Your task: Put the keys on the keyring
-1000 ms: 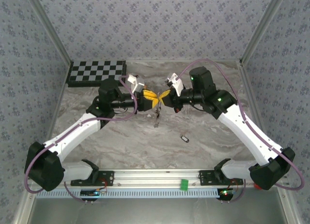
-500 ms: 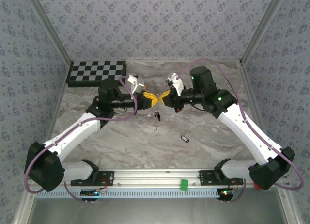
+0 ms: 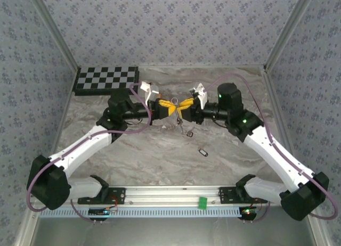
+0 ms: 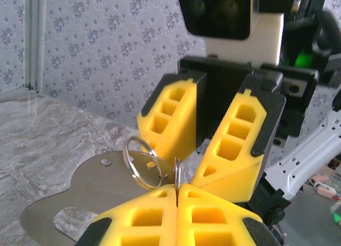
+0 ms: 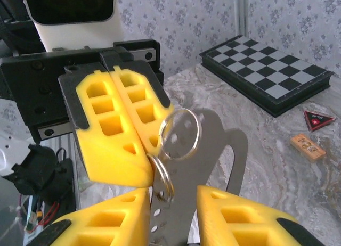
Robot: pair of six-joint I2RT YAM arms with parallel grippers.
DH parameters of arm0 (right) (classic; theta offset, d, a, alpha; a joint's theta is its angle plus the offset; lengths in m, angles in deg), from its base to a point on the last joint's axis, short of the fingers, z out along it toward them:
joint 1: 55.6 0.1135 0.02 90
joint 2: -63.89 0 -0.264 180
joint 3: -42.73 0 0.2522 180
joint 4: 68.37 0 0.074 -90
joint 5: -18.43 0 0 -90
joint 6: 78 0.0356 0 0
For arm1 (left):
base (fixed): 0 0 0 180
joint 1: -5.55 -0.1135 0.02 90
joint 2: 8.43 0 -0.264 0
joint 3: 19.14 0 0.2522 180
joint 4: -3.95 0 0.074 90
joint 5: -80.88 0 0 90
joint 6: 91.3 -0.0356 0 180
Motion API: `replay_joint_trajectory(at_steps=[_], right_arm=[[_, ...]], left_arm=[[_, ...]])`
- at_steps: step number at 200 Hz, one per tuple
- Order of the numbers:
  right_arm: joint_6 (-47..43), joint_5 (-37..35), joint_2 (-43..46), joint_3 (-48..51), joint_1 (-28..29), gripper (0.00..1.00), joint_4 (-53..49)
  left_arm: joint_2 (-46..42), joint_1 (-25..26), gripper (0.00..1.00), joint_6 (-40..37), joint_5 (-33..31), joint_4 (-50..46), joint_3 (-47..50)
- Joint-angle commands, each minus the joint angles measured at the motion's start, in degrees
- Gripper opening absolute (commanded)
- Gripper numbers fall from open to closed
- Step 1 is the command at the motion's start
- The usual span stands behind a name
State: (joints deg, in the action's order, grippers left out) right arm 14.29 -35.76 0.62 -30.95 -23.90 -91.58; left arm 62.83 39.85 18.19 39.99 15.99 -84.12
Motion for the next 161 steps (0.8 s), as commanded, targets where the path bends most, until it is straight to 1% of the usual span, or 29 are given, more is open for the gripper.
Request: replay_joint_trajectory(at_steps=[1,40,58,71,106,140,161], right_arm=[[8.47,-0.58,3.3,6.42,-1.08,0.28,18.24],[17.0,1.61,5.26,16.68,-3.5,0.23,38.9],[19.32,1.42,4.96,19.75,-3.79,0.21,46.09],[20.41,1.44,4.26,20.13,-3.77,0.2,47.8],[22.22,4.6,2.12,19.01,-3.04,0.19,51.64],[20.77,2.29,2.05,20.45,-1.23,0.19,55.01],[20.7,2.2,1.36,20.79,-0.7,0.18,56.61]], left_arm=[[-0.89,0.68,0.0,3.23,-2.04,7.73,0.57],[-1.11,1.07,0.0,5.8,-4.57,11.9,1.37],[-1.18,1.42,0.0,6.33,-5.5,12.94,1.56],[-1.07,1.67,0.0,6.53,-5.88,13.4,1.49],[-0.97,2.21,0.0,7.95,-8.05,15.2,1.72],[-0.6,2.52,0.0,10.51,-9.68,18.1,1.99],[-0.29,2.7,0.0,11.73,-10.17,19.55,2.08]])
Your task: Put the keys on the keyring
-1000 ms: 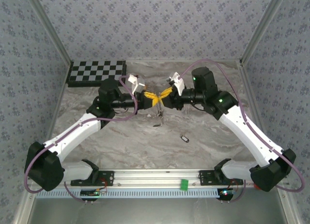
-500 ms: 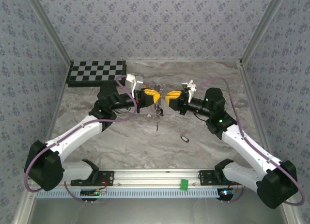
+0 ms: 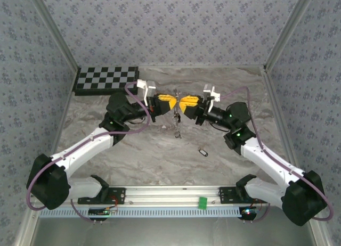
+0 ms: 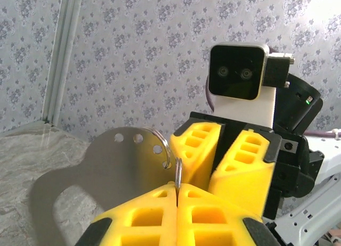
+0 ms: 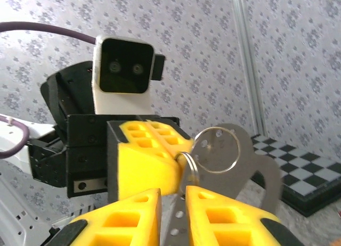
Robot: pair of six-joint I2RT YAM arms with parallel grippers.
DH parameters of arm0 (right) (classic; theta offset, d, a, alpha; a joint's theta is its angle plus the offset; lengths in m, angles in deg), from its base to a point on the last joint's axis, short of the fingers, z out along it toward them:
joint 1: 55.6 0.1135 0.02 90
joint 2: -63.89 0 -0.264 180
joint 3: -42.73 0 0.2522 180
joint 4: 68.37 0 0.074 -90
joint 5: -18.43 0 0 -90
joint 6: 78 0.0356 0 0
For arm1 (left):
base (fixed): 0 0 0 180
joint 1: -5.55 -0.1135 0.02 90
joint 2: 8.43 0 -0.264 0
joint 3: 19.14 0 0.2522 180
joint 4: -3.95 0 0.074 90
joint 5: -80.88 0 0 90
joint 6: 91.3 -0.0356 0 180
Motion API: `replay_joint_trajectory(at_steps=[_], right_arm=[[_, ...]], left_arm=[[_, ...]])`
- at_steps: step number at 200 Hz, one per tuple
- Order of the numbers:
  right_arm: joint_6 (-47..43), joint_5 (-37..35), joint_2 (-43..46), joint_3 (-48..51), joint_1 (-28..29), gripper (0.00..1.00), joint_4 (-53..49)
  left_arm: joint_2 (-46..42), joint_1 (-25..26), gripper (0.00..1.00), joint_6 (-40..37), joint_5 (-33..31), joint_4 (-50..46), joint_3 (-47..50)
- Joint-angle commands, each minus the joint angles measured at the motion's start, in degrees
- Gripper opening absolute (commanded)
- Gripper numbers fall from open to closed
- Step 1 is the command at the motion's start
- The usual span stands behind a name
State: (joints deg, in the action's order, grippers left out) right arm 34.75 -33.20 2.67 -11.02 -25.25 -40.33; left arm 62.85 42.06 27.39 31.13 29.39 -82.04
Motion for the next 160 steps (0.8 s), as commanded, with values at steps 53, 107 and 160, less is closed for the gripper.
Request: replay_joint_trajectory(at_steps=[53,107,160], right_arm=[[0.7,-1.6,-1.59,0.46,0.72,0.15,6.56],[1.54,-1.14,-2.31,-0.2,0.19,0.15,6.68],[2.27,0.42,-3.63,-1.46,0.24,0.15,7.07]], left_arm=[[-0.31,0.89,0.0,2.73,-0.79,6.18,-0.33],[-0.45,1.44,0.0,1.81,0.0,5.03,-0.73],[-0.36,1.88,0.0,1.28,0.86,4.42,-0.84]])
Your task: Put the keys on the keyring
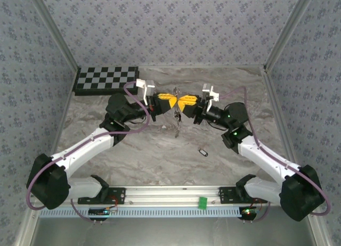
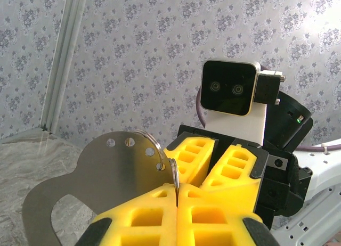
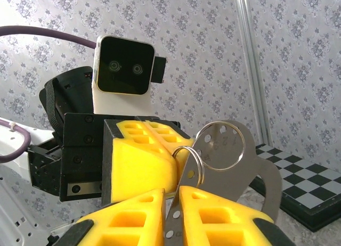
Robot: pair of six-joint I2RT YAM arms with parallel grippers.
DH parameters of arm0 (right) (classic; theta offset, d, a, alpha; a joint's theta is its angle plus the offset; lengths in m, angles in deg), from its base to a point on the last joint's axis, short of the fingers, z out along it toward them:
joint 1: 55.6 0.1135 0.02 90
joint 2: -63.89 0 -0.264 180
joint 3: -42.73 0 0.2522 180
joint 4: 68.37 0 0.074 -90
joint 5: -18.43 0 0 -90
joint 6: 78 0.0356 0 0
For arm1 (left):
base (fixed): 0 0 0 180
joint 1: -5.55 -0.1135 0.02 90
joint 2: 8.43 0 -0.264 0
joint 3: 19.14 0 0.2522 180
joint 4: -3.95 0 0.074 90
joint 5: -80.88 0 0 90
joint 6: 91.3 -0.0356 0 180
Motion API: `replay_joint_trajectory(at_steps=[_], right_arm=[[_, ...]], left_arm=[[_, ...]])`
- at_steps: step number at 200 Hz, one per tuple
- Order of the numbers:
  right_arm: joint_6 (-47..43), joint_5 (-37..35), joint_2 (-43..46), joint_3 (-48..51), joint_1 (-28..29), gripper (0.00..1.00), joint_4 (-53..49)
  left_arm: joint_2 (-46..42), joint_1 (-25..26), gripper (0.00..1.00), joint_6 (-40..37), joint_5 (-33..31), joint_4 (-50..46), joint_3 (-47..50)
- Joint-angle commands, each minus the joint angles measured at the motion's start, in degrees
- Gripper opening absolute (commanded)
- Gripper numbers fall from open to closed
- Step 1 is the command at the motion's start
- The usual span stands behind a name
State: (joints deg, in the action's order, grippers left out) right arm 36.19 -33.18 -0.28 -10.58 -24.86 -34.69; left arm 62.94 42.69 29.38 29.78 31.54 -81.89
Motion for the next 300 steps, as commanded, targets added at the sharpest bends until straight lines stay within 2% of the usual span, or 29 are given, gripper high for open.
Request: replay_joint_trajectory(at_steps=[1,98,170,238,300], right_arm=[[0.8,0.38,-0.73,-1.87,-0.2,0.15,1.43],[7.48,2.07,-0.17,0.29,-4.18,0.2,6.19],[8.69,6.35,-2.49,-1.57,-3.89,0.23,6.44],[7.53,8.69,-3.16,-2.01,-2.18,0.2,6.68],[7.39,6.21,-1.02,0.25,-2.86,0.23,7.12]], left_arm=[[-0.45,1.21,0.0,-0.7,2.18,2.26,-1.0],[-0.72,1.21,0.0,-1.59,1.09,1.54,-0.51],[-0.71,1.25,0.0,-1.23,1.41,1.82,-0.71],[-0.36,1.24,0.0,-1.45,0.51,1.47,-0.72],[-0.7,1.13,0.0,-1.58,-1.18,1.29,-0.49]])
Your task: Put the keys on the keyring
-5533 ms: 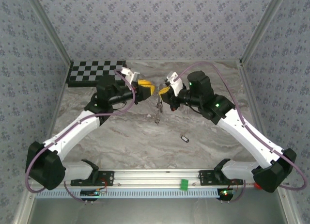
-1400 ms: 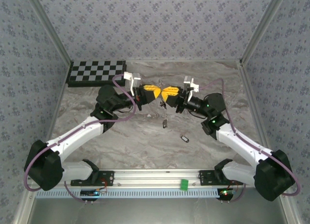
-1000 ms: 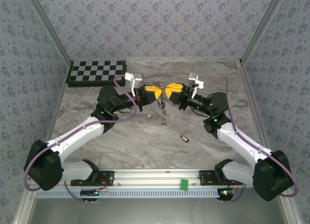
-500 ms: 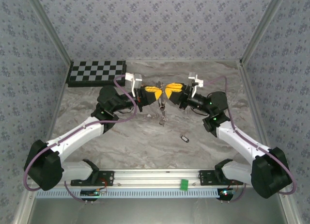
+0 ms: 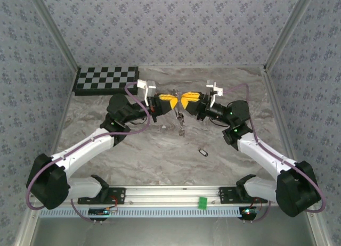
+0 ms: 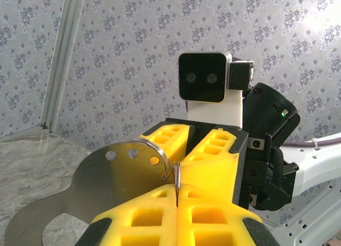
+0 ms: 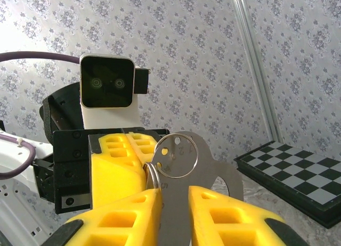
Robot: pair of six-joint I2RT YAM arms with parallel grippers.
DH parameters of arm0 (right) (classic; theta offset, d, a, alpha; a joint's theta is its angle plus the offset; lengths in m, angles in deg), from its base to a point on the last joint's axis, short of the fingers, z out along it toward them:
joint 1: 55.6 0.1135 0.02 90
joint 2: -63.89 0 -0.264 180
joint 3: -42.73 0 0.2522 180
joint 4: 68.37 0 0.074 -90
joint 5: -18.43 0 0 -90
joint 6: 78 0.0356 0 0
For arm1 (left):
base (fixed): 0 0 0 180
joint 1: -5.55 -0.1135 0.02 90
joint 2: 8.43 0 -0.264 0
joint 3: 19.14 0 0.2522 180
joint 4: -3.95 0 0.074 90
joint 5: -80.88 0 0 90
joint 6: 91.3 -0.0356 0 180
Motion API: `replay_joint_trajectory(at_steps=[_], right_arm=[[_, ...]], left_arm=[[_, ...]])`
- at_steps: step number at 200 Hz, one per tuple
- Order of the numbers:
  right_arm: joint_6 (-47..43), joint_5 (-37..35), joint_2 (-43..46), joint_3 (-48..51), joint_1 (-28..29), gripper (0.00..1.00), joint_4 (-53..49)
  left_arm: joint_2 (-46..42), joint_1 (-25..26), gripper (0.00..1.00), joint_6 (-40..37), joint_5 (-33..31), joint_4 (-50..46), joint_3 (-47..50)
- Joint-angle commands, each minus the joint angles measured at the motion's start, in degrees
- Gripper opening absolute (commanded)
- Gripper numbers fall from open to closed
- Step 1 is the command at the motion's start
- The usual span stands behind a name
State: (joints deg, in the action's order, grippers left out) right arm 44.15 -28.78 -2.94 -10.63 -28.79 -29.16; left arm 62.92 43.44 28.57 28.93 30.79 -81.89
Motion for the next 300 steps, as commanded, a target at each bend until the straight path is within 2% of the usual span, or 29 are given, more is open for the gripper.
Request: replay_joint_trajectory(at_steps=[1,62,161,202,255,300], right_arm=[[-0.53,1.8,1.72,0.34,1.06,0.23,1.64],[-0.17,2.54,3.04,0.87,0.89,0.23,1.58],[-0.87,3.08,0.35,-2.4,2.45,0.2,0.3],[-1.29,3.1,0.21,-3.08,2.55,0.12,-0.23],[-1.29,3.09,0.37,-2.68,2.47,0.14,-0.33],[-0.5,3.67,1.04,-2.33,1.69,0.12,0.03]], left_arm=[[-0.69,0.41,0.0,-0.78,-0.38,2.03,-0.49],[-0.42,0.43,0.0,-0.25,-1.22,2.56,-0.49],[-0.44,0.52,0.0,-0.02,2.03,2.81,-0.95],[-0.12,0.52,0.0,0.02,2.8,2.82,-1.11],[-0.47,0.52,0.0,-0.38,2.34,2.43,-0.77],[-0.42,0.52,0.0,-0.47,2.13,2.3,-0.84]])
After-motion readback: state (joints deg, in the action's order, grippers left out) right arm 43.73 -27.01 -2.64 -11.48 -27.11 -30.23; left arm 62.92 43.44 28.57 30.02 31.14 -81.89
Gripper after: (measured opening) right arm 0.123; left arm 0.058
